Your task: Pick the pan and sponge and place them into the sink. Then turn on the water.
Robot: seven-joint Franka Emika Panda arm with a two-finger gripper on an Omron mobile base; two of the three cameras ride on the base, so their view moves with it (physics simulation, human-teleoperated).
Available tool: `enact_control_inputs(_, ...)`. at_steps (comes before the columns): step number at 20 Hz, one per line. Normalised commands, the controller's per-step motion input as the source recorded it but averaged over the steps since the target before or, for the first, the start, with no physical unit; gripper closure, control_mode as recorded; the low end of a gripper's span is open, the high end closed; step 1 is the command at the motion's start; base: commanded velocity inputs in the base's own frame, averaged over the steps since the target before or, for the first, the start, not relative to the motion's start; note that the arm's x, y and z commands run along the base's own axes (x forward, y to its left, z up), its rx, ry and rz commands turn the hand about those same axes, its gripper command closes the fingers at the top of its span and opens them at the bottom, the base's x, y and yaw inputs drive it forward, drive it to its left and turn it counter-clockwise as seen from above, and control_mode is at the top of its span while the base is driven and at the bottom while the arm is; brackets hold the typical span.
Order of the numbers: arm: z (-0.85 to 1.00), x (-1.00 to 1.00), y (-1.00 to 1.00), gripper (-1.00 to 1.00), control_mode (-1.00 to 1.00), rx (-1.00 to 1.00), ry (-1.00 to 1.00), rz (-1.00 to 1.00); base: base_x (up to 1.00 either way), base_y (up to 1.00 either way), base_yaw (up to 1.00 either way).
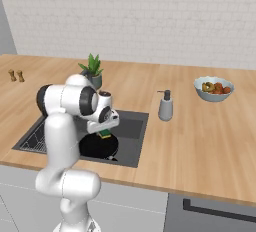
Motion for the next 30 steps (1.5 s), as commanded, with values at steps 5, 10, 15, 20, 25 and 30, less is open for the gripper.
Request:
enact_control_inputs(5, -0.6, 0.62, 0.36, 1.0, -1.0, 0.0, 0.0, 0.07, 0.0, 0.0, 0.0)
enact_control_inputs(10, -0.59, -0.11, -0.04, 1.0, -1.0, 0.0, 0.0, 0.06, 0.0, 0.0, 0.0)
enact_control_inputs(15, -0.37, -0.26, 0.0, 1.0, -1.0, 0.0, -0.02, 0.02, 0.0, 0.0, 0.0)
enact_control_inputs(20, -0.03, 0.0, 0.0, 1.0, -1.0, 0.0, -0.03, 0.0, 0.0, 0.0, 0.0)
enact_control_inputs(25, 0.0, 0.0, 0.0, -1.0, -1.0, 0.0, -0.01, 0.0, 0.0, 0.0, 0.0)
enact_control_inputs(30, 0.07, 0.0, 0.0, -1.0, -1.0, -0.01, 0.0, 0.0, 0.0, 0.0, 0.0)
